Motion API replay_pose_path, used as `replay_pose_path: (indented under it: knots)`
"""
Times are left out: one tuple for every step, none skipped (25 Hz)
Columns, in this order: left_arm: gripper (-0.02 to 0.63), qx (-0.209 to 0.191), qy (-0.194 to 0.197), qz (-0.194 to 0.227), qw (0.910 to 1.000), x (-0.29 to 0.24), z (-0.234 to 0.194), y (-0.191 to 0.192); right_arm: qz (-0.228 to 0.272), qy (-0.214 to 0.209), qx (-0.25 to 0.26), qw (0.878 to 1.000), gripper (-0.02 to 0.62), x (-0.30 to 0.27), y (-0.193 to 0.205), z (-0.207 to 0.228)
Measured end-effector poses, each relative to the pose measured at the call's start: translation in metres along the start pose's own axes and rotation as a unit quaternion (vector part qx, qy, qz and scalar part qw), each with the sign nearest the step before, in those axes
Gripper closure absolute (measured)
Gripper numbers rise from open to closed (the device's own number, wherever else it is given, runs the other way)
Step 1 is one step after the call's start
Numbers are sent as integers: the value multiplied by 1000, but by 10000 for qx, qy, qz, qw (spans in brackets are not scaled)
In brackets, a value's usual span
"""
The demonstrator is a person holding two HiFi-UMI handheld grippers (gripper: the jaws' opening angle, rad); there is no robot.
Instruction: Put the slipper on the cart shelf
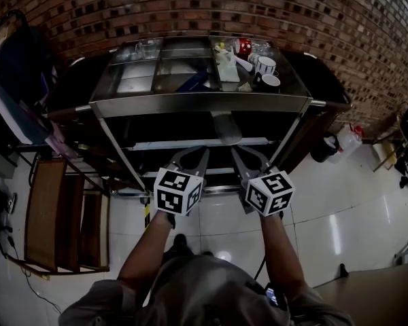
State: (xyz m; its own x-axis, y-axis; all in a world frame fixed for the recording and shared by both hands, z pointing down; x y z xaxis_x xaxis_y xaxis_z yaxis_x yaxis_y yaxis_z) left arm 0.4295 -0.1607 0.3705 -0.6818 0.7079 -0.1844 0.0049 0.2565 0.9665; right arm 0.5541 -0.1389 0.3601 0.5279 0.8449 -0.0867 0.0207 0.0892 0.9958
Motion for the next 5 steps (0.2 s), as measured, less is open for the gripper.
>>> replay_pose_path:
  knots:
    - [598,4,-6,0,10000,0,0,0,-1,-10,1,10000,595,0,0,0]
    - [598,11,-13,2,10000,0,0,0,-4,-22,5,10000,595,-1,0,0]
    - [600,18,-21,7,10000,0,0,0,-8,-36,12,10000,595,-1,-1,0]
    - [598,26,-30,13,10000,0,0,-1,-13,-52,22,10000,595,-2,-1,0]
    - [598,33,-40,19,10000,0,0,-1,-19,-68,32,10000,595,-2,-2,0]
Point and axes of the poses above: the fingertips, and each gripper's own axes: x backward along the fingers, z to its right, y out of its underside, the point moved 5 cm from there along x, backward along the fingers, and after that the axes turned 4 degrees about x, right-handed, at the moved point
